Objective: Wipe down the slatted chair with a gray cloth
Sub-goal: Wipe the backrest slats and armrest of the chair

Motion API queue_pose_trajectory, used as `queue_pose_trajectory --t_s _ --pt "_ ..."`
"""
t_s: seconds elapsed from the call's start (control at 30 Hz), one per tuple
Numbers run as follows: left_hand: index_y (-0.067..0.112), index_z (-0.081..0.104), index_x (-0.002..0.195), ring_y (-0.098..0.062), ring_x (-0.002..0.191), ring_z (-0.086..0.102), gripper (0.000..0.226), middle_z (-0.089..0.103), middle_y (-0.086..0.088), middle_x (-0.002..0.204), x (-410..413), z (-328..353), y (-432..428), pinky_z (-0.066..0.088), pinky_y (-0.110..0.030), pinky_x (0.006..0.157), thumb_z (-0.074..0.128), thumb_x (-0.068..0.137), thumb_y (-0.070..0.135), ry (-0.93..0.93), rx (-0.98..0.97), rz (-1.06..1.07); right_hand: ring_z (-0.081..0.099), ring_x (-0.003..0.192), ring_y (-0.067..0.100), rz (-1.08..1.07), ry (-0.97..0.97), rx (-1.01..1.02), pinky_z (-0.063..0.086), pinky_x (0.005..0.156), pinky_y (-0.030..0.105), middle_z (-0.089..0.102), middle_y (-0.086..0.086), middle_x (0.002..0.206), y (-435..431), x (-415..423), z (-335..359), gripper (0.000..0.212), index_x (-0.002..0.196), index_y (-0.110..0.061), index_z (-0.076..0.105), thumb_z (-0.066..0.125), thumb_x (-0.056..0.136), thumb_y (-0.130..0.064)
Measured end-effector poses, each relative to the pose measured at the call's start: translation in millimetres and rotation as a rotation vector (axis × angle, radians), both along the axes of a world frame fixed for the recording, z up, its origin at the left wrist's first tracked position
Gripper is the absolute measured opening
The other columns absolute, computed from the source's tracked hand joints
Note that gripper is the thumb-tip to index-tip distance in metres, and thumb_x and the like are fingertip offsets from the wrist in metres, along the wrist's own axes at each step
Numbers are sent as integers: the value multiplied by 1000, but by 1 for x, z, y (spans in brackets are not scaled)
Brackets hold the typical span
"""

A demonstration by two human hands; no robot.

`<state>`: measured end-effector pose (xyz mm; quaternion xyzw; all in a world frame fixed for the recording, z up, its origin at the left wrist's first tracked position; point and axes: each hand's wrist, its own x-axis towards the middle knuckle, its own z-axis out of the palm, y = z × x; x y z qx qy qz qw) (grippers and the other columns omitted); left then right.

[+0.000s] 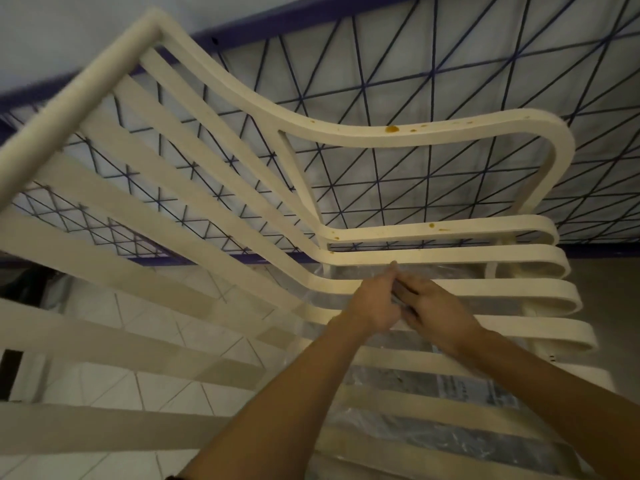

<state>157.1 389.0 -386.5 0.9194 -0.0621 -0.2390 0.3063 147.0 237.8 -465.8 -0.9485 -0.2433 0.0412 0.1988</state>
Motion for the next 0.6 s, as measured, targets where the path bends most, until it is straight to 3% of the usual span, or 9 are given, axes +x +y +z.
queue_pose_trajectory --t_s 0.1,0.2,0.37,0.5,0.57,0.6 --pt "17 50 137 -30 120 52 49 53 -12 132 4 49 41 47 -42 97 54 89 8 -40 466 -360 52 121 23 -42 71 -84 50 93 37 44 1 144 24 18 6 46 138 -27 45 52 93 -22" --pt "21 56 131 -27 114 56 39 57 -8 128 18 118 77 47 -42 97 53 92 17 -188 748 -411 57 109 24 -14 128 -120 51 87 36 50 1 135 45 26 12 43 132 -28 49 52 92 -13" --pt "23 57 129 -24 118 55 39 59 -4 129 44 248 114 44 -45 101 53 91 14 -593 828 -334 58 111 25 -52 256 -21 48 95 33 53 6 132 94 20 24 42 135 -20 46 50 95 -8" --pt "18 56 130 -33 113 54 40 59 -13 127 47 329 150 44 -49 93 55 90 12 -865 834 -194 59 107 28 -66 242 -2 47 92 36 57 10 123 125 22 25 41 135 -18 47 47 96 -7" --pt "13 51 135 -36 120 47 45 54 -16 133 51 346 175 40 -50 97 56 91 13 -866 859 -73 58 102 34 -163 366 210 48 90 43 62 20 113 144 21 27 31 122 -8 59 52 92 -11" --pt "12 47 138 -35 125 44 48 50 -14 138 53 348 186 37 -49 101 57 91 15 -812 843 2 59 91 32 -258 411 415 52 82 41 64 22 99 154 20 31 22 108 -5 65 55 92 -15"
